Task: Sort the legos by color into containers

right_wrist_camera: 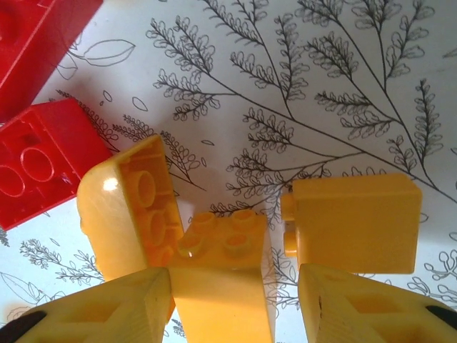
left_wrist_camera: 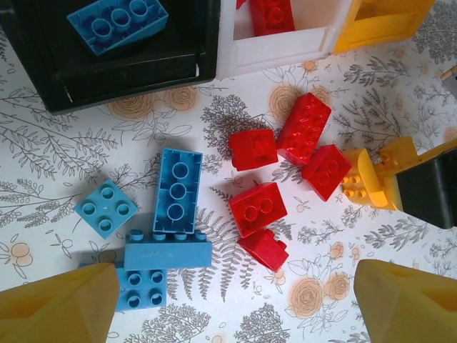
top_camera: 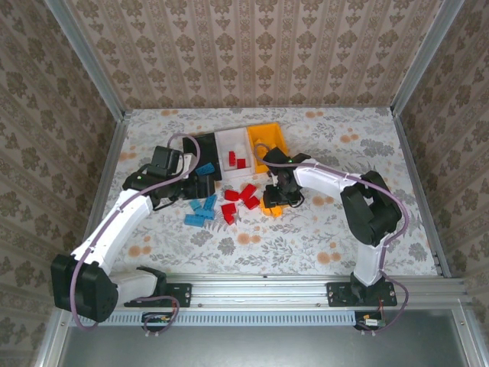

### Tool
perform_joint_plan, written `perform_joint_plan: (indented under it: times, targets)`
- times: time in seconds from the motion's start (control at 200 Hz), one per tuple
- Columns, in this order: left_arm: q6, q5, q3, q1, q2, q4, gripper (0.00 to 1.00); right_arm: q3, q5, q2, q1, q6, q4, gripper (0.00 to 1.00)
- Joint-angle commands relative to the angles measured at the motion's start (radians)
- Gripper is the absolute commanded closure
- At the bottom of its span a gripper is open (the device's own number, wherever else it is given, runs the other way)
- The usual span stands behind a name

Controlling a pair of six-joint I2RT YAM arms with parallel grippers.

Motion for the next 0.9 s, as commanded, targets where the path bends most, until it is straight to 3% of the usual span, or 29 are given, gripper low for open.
perform_joint_plan:
  times: [0.0,0.305,0.43,0.645,0.895]
  targets:
    - [-0.005,0.008,-0.007,0.006,-0.013,-0.018,0.13,0.018,0.048,0.031,0.002,-0.022,-0.012,0.50]
    - [-0.011,0.014,-0.034,0.007,-0.020,-0.010,0.12,-0.007,0.043,0.058,0.003,-0.023,0.008,0.54]
    - [-0.013,0.017,-0.042,0.010,-0.022,-0.006,0.11,-0.029,0.042,0.036,0.004,-0.021,0.010,0.46]
    - [-0.018,0.027,-0.047,0.011,-0.019,0.010,0.11,-0.084,0.040,-0.009,0.013,-0.009,0.028,0.46]
    - [-0.022,0.032,-0.056,0.012,-0.026,0.008,0.10,-0.113,0.046,-0.039,0.020,0.008,0.044,0.59]
